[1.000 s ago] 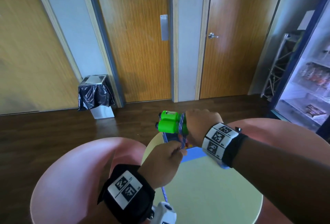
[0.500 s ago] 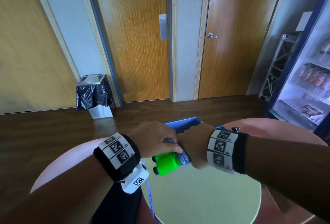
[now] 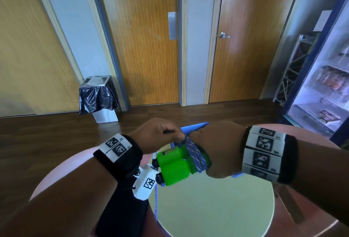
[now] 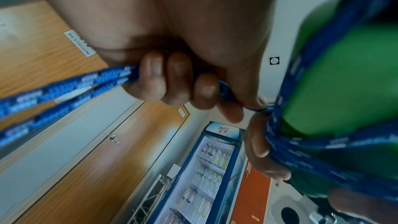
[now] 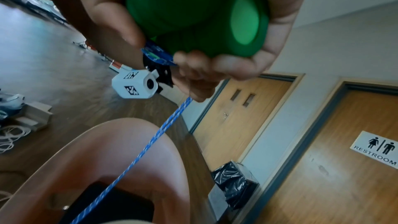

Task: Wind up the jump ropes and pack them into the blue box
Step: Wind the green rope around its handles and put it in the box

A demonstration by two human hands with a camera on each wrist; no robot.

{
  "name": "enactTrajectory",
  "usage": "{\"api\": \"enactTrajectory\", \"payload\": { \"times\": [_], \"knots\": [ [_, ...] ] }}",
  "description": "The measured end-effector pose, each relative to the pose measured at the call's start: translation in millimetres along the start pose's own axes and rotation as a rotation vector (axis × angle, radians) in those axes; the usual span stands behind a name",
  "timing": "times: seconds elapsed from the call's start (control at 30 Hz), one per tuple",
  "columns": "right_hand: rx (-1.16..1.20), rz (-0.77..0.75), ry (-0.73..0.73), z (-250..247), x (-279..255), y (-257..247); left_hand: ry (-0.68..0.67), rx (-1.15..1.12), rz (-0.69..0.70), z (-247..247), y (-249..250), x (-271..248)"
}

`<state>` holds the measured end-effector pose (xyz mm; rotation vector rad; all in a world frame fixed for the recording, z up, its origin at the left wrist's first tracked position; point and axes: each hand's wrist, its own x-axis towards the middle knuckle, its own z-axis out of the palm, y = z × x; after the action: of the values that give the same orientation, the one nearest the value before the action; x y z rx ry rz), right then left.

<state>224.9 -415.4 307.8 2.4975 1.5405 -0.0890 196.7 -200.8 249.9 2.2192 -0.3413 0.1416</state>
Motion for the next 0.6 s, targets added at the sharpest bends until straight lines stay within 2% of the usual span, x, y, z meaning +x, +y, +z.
{"api": "enactTrajectory", "payload": {
  "times": [0.13,0.3,0.5,0.6],
  "knots": [
    [0.031,0.02,-0.015,-3,-4,-2,0.017,0.021,0.039,-1,8,0],
    [-0.048,0.11,-0.081,4,-1,7,0.119,0.158,0.12,-20,27,-3],
    [-0.167,0.216,-0.232,26,16,23,-0.061,0.563,0.425,-16,74,-13],
    [-0.179,0.242,-0.261,26,20,28,-0.091,0.734,0.529,-13,83,-14]
  ]
}}
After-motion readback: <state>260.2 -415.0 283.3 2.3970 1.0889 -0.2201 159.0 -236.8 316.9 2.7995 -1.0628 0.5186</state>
